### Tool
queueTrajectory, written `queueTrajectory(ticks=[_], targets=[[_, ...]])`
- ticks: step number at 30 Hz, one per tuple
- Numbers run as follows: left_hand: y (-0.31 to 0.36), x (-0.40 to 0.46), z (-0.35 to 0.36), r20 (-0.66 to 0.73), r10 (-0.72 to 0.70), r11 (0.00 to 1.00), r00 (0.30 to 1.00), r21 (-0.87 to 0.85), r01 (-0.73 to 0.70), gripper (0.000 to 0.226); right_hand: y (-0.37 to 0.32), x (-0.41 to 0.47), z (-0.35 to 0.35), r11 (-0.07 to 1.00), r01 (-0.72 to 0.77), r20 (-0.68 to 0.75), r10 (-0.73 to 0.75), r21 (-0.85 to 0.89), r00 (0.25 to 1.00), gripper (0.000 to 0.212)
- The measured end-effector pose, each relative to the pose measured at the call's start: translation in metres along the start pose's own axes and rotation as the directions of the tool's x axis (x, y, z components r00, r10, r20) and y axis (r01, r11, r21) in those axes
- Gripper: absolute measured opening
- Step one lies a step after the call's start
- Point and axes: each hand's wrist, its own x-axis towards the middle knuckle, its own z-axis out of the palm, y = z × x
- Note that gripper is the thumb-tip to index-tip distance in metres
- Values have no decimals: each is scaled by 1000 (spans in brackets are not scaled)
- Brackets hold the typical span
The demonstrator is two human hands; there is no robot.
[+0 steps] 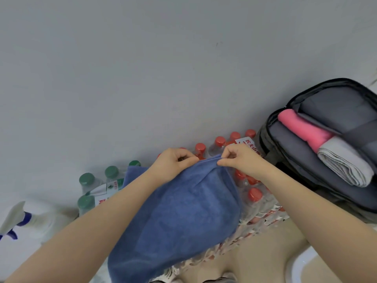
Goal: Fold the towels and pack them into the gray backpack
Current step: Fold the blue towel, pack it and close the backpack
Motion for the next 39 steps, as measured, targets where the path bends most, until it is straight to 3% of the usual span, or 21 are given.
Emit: queueTrajectory(ticks=[6,12,17,23,27,29,31,35,39], targets=[[-8,-8,-16,104,-62,998,993,35,58,19,-2,-2,-3,969,-3,-84,25,247,996,23],[-15,-23,-42,262,-177,905,949,423,52,27,-9,-9,-2,873,-8,-97,63,488,993,20],[-17,-41,-55,107,-275,804,955,571,168,32,-15,-17,-1,810,54,-185,67,584,981,22],[25,-67,-57,-10,-114,862,993,497,104,30,-22,-31,-5,601,130,-283,168,789,944,24],[47,-103,-46,37,-94,880,995,471,65,41,-18,-52,-16,607,174,-329,152,775,932,25],[55,-122,-32,127,-134,814,983,579,36,56,-14,-68,-21,639,182,-324,111,748,940,24],[56,-140,-17,164,-212,742,963,669,50,52,-11,-87,-24,677,181,-315,79,714,946,24],[53,-180,6,31,-245,705,969,692,156,38,1,-125,-25,609,178,-286,84,773,954,25],[55,-214,29,-198,-9,772,980,622,133,35,20,-155,-26,617,139,-279,136,775,951,22]])
